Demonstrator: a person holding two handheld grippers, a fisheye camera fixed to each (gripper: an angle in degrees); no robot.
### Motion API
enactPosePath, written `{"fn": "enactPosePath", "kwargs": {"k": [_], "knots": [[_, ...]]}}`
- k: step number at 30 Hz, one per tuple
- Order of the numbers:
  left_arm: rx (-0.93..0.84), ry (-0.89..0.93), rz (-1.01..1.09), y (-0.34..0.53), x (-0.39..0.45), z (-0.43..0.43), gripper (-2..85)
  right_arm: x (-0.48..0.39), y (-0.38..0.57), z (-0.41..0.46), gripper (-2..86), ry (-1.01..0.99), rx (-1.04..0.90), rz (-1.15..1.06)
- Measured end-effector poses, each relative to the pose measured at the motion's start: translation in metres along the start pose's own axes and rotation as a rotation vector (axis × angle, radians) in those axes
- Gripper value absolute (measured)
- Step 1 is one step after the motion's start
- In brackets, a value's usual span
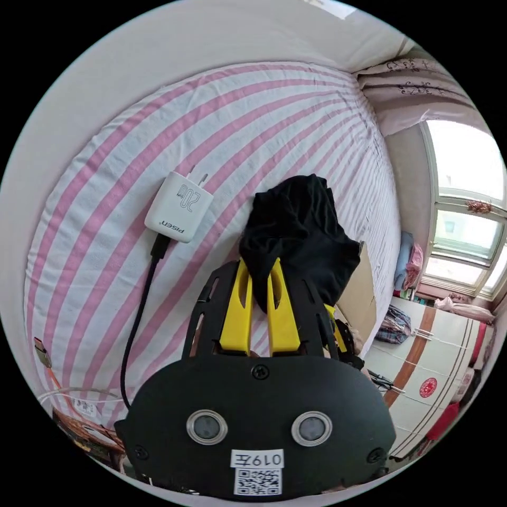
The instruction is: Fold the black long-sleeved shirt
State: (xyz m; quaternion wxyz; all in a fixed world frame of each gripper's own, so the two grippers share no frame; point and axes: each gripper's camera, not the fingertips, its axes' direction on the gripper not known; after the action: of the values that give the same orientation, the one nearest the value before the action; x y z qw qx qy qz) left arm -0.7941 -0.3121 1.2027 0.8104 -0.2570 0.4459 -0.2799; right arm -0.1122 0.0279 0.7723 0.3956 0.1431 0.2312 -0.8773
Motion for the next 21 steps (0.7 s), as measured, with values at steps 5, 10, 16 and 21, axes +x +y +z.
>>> {"fn": "enactPosePath", "kwargs": {"k": [5,10,16,21], "knots": [[0.025,-0.088,-0.043,0.007,0.026,-0.033,5.0,-0.006,0.006,-0.016,9.5,0.070,0.009,-0.116],[0.050,-0.268,-0.119,0.024,0.042,-0.068,2.9,0.013,0.014,-0.045,10.9,0.038,0.028,-0.132],[0.183,-0.387,0.068,0.075,0.123,-0.113,1.4,0.075,0.041,-0.105,13.7,-0.011,-0.044,0.137],[0.377,-0.331,0.590,0.225,0.284,-0.100,1.2,0.144,0.122,-0.206,11.4,-0.104,-0.067,0.758]]}}
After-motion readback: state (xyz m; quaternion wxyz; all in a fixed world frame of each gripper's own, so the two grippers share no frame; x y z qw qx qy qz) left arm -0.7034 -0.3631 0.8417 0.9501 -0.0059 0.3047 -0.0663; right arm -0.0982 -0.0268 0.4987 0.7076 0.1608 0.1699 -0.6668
